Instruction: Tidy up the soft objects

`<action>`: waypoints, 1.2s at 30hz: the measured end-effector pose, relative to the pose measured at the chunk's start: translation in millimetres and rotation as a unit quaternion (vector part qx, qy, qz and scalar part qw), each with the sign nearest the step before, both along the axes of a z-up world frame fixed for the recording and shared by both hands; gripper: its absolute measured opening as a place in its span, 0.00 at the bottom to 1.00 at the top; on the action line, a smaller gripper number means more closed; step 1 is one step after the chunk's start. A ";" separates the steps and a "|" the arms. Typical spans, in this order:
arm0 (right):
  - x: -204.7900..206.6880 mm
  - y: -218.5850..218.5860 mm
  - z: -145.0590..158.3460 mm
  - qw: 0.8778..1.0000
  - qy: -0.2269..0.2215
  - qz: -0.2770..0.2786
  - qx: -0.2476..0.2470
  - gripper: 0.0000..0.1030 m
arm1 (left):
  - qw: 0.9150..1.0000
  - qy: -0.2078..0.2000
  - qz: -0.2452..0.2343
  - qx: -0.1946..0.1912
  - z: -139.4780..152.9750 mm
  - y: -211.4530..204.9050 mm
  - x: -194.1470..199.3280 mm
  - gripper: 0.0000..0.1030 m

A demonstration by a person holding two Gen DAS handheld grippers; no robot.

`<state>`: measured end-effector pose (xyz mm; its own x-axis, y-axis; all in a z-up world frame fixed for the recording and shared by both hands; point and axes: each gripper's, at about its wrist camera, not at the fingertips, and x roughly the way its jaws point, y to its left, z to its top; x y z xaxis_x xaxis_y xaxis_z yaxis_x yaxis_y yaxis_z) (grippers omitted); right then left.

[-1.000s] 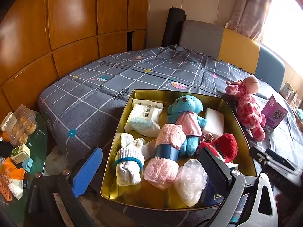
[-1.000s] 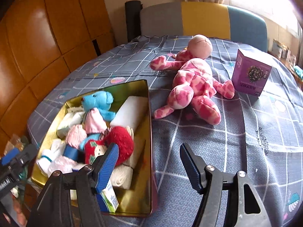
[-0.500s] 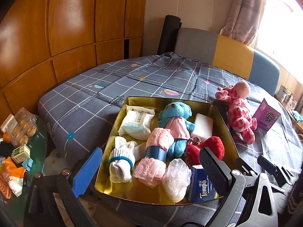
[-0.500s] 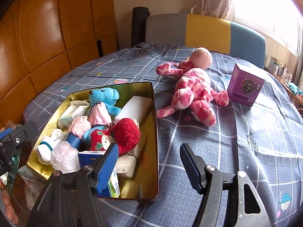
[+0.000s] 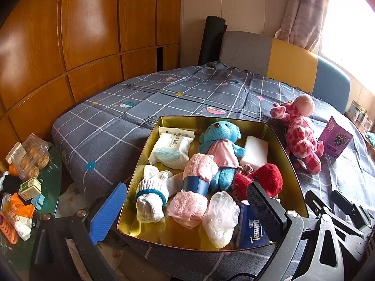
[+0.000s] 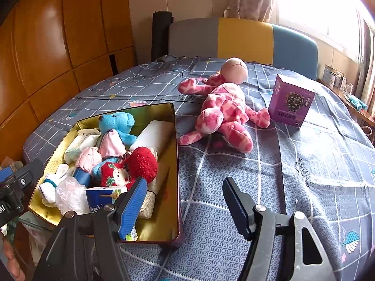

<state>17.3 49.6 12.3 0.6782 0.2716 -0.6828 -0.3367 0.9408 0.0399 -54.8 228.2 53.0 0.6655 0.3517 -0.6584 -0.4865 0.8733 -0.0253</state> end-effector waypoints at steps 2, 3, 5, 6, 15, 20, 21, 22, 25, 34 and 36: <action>0.0 0.5 -0.2 1.000 0.001 0.002 0.001 0.66 | 1.000 0.001 0.001 -0.001 -0.6 0.4 0.3 1.00; -0.1 0.9 -0.7 1.000 0.002 0.003 0.001 0.66 | 1.000 0.001 0.001 0.001 -0.9 0.5 0.5 1.00; 0.3 1.7 -2.0 1.000 0.005 0.005 0.001 0.66 | 1.000 0.003 0.001 0.002 -1.7 0.2 1.0 1.00; 0.5 2.1 -2.7 1.000 0.007 0.006 0.001 0.66 | 1.000 0.003 0.002 0.001 -1.9 0.4 1.2 1.00; -0.1 2.5 -4.0 1.000 0.009 0.008 0.003 0.66 | 1.000 0.005 0.002 0.005 -2.2 1.0 1.5 1.00; -0.3 3.0 -3.6 1.000 0.009 0.009 0.002 0.66 | 1.000 0.004 0.002 0.007 -1.8 0.6 1.3 1.00; -0.2 3.1 -3.6 1.000 0.009 0.009 0.002 0.66 | 1.000 0.004 0.001 0.006 -1.9 0.5 1.3 1.00; -0.1 3.2 -3.7 1.000 0.009 0.008 0.002 0.66 | 1.000 0.005 0.001 0.004 -2.3 0.8 1.5 1.00; -0.1 3.5 -3.9 1.000 0.010 0.009 0.002 0.66 | 1.000 0.006 0.001 0.003 -2.7 0.5 1.7 1.00; -0.3 4.0 -4.2 1.000 0.010 0.009 0.002 0.66 | 1.000 0.006 0.001 0.004 -2.4 0.6 1.5 1.00; -0.6 3.9 -4.1 1.000 0.009 0.009 0.001 0.66 | 1.000 0.006 0.001 0.004 -2.4 0.5 1.5 1.00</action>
<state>16.7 53.4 8.2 0.6603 0.2857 -0.6946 -0.3528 0.9344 0.0489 -53.4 228.7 50.6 0.6566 0.3584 -0.6636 -0.4884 0.8725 -0.0120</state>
